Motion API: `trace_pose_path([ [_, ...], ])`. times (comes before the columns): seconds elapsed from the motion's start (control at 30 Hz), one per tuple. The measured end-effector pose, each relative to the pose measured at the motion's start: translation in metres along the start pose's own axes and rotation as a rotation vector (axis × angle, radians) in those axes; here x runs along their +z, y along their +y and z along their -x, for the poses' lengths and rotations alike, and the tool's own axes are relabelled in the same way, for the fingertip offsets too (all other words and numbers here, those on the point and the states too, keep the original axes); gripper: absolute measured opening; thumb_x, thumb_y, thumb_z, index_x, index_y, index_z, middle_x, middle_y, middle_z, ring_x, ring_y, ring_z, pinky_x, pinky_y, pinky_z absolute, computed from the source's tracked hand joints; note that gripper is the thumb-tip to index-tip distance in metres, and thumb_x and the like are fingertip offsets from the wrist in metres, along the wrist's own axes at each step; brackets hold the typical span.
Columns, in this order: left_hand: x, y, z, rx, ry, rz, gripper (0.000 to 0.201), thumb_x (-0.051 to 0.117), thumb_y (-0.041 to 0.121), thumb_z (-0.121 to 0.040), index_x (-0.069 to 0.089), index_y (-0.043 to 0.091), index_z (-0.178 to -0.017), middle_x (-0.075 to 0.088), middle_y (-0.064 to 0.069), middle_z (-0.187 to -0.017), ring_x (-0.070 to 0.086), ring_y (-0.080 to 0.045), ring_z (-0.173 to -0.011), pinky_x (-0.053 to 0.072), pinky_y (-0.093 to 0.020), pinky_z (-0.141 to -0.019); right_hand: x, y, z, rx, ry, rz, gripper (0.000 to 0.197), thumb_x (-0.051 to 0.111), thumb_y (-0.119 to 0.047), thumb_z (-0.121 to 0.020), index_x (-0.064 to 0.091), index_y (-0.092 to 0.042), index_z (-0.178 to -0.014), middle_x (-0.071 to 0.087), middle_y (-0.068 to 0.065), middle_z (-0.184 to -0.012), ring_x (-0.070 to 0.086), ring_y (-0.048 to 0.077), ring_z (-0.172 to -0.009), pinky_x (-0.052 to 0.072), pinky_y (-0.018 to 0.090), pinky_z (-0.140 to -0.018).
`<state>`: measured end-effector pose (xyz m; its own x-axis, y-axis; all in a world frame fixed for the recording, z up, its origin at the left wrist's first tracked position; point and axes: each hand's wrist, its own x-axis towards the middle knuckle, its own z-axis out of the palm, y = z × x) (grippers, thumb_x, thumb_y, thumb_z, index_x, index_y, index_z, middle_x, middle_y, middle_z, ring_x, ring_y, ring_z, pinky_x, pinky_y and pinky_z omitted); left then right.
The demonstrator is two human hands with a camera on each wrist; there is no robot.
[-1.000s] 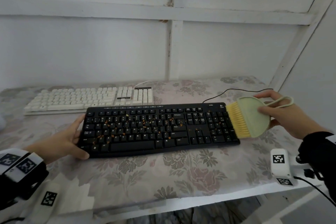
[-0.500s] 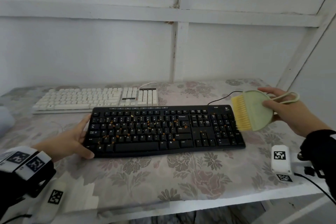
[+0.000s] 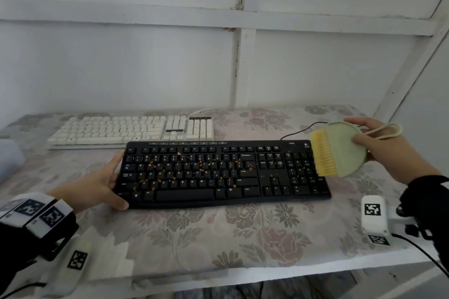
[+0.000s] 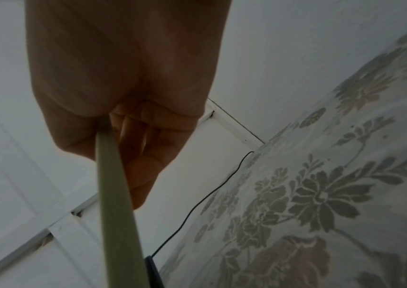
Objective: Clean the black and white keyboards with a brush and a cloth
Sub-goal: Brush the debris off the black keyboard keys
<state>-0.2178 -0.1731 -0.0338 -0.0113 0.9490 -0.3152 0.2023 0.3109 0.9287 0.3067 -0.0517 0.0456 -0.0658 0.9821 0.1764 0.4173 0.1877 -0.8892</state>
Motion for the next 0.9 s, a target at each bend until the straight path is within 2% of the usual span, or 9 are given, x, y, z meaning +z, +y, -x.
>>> trace_pose_path([
  [0.1, -0.001, -0.001, 0.000, -0.013, 0.008, -0.005, 0.139, 0.071, -0.022, -0.038, 0.014, 0.044, -0.146, 0.071, -0.002, -0.111, 0.068, -0.016, -0.100, 0.058, -0.028, -0.069, 0.002, 0.003, 0.010, 0.040, -0.054, 0.045, 0.034, 0.048, 0.003, -0.092, 0.063, -0.023, -0.109, 0.065, 0.011, -0.093, 0.063, 0.018, -0.073, 0.051, 0.033, -0.053],
  [0.17, -0.001, 0.000, -0.001, -0.022, 0.016, -0.013, 0.138, 0.070, -0.024, -0.041, 0.013, 0.044, -0.147, 0.071, -0.002, -0.112, 0.068, -0.017, -0.101, 0.058, -0.029, -0.070, -0.001, 0.008, 0.017, 0.071, -0.111, 0.065, 0.032, 0.049, 0.003, -0.092, 0.064, -0.021, -0.107, 0.066, 0.016, -0.095, 0.059, 0.026, -0.077, 0.046, 0.035, -0.061],
  [0.27, -0.002, 0.000, -0.001, -0.034, 0.022, -0.021, 0.138, 0.069, -0.027, -0.046, 0.009, 0.043, -0.149, 0.069, -0.006, -0.116, 0.066, -0.021, -0.106, 0.058, -0.031, -0.073, -0.010, 0.010, 0.022, 0.121, -0.181, 0.088, 0.032, 0.051, 0.002, -0.091, 0.069, -0.024, -0.098, 0.068, 0.016, -0.091, 0.059, 0.026, -0.080, 0.044, 0.035, -0.068],
  [0.33, -0.001, 0.001, 0.000, -0.033, 0.018, -0.034, 0.139, 0.070, -0.023, -0.044, 0.007, 0.042, -0.149, 0.068, -0.006, -0.118, 0.065, -0.020, -0.107, 0.057, -0.030, -0.075, -0.017, 0.010, 0.018, 0.124, -0.155, 0.098, 0.034, 0.051, 0.004, -0.089, 0.070, -0.023, -0.098, 0.069, 0.013, -0.085, 0.061, 0.025, -0.079, 0.046, 0.034, -0.072],
  [0.43, -0.001, 0.001, 0.000, -0.031, 0.011, -0.039, 0.138, 0.069, -0.026, -0.047, 0.007, 0.043, -0.149, 0.068, -0.006, -0.118, 0.066, -0.020, -0.107, 0.058, -0.030, -0.076, -0.019, 0.005, 0.008, 0.080, -0.059, 0.072, 0.034, 0.049, 0.003, -0.089, 0.068, -0.022, -0.102, 0.067, 0.010, -0.087, 0.061, 0.025, -0.081, 0.049, 0.030, -0.065],
  [0.57, -0.002, 0.001, 0.001, -0.029, 0.012, -0.042, 0.136, 0.066, -0.031, -0.050, 0.010, 0.043, -0.149, 0.070, -0.005, -0.115, 0.067, -0.018, -0.104, 0.058, -0.029, -0.072, -0.004, -0.005, 0.002, 0.005, 0.011, 0.047, 0.035, 0.049, 0.000, -0.091, 0.065, -0.031, -0.096, 0.062, 0.009, -0.086, 0.061, 0.015, -0.069, 0.050, 0.027, -0.049],
  [0.67, -0.001, 0.001, 0.001, -0.028, 0.023, -0.055, 0.132, 0.062, -0.037, -0.056, 0.011, 0.043, -0.149, 0.070, -0.004, -0.115, 0.067, -0.016, -0.103, 0.058, -0.029, -0.072, 0.010, -0.013, -0.003, -0.011, 0.018, 0.063, 0.035, 0.050, -0.002, -0.091, 0.063, -0.034, -0.099, 0.062, 0.008, -0.087, 0.058, 0.022, -0.074, 0.050, 0.026, -0.047],
  [0.8, -0.001, 0.000, 0.000, -0.037, 0.034, -0.055, 0.131, 0.060, -0.037, -0.058, 0.010, 0.043, -0.149, 0.067, -0.005, -0.120, 0.066, -0.016, -0.105, 0.056, -0.031, -0.077, 0.022, -0.025, -0.001, -0.036, -0.009, 0.165, 0.031, 0.051, -0.004, -0.090, 0.061, -0.030, -0.105, 0.063, 0.004, -0.088, 0.059, 0.020, -0.075, 0.046, 0.028, -0.053],
  [0.9, -0.003, 0.000, 0.000, -0.043, 0.024, -0.055, 0.137, 0.068, -0.031, -0.052, 0.008, 0.044, -0.149, 0.066, -0.005, -0.121, 0.064, -0.020, -0.110, 0.054, -0.035, -0.082, 0.025, -0.027, 0.010, -0.029, -0.042, 0.249, 0.026, 0.054, -0.003, -0.089, 0.063, -0.026, -0.097, 0.062, 0.004, -0.086, 0.057, 0.019, -0.071, 0.044, 0.028, -0.055],
])
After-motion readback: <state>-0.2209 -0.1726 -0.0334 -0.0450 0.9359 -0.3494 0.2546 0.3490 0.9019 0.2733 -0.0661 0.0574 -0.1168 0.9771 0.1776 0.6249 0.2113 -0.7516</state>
